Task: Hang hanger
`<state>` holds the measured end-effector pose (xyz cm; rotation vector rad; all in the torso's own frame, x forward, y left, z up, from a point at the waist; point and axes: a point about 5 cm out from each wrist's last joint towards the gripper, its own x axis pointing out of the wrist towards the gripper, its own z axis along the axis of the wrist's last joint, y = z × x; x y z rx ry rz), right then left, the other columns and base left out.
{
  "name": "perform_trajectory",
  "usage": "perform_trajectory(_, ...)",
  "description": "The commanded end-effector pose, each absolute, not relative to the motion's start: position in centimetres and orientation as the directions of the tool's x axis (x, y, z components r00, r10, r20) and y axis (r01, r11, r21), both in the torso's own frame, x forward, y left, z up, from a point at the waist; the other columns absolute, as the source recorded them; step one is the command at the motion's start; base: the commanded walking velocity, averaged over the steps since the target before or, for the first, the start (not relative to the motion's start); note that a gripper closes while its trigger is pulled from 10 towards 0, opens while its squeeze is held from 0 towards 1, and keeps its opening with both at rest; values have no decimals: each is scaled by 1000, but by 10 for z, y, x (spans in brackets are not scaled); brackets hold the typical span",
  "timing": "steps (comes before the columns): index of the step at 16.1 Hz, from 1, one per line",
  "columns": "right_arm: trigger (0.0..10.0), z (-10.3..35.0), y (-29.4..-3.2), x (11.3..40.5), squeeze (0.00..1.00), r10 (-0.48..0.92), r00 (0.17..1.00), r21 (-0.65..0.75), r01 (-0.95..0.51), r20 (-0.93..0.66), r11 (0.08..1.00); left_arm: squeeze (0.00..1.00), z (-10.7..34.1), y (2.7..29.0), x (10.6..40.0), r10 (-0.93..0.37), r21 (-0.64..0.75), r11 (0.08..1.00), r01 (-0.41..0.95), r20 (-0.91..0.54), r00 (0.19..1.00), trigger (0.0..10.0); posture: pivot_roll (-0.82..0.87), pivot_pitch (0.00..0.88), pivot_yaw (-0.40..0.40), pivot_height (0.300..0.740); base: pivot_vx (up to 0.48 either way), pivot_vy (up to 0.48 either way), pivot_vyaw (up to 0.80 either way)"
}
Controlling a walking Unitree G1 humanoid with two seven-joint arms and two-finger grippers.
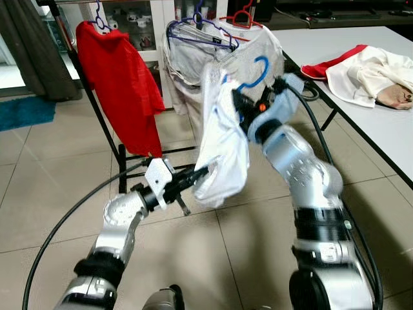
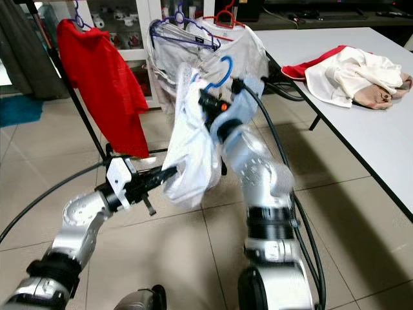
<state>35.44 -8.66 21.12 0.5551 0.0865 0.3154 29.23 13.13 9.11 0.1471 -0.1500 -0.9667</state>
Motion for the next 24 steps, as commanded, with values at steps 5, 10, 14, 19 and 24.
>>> perform_trajectory(5, 10000, 229, -92, 373, 0, 164, 984, 372, -179, 72, 911, 0, 91, 112, 284, -855, 180, 516, 837, 54, 516, 0, -26, 64, -7, 740, 0, 0, 0)
perform_trajectory(10, 10000, 217, -67, 368, 0, 328, 943, 298, -331, 63, 895, 0, 93, 106, 287, -816, 172, 576, 799, 64, 575, 0, -32, 60, -5, 740, 0, 0, 0)
perform_trajectory(14, 10000, 210, -76, 360, 0, 367, 927, 276, -372, 71, 886, 1000, 83, 139, 290, -782, 124, 609, 783, -70, 619, 10000, -30, 52, -6, 740, 0, 0, 0)
perform_trajectory(19, 10000, 208, -91, 352, 0, 442, 894, 235, -447, 78, 863, 1000, 79, 171, 274, -808, 51, 571, 820, -146, 571, 10000, -34, 44, 3, 740, 0, 0, 0)
perform_trajectory(24, 10000, 218, -89, 339, 0, 558, 824, 198, -565, 96, 801, 1000, 123, 192, 311, -684, 49, 730, 682, 31, 729, 10000, -35, 33, 4, 740, 0, 0, 0)
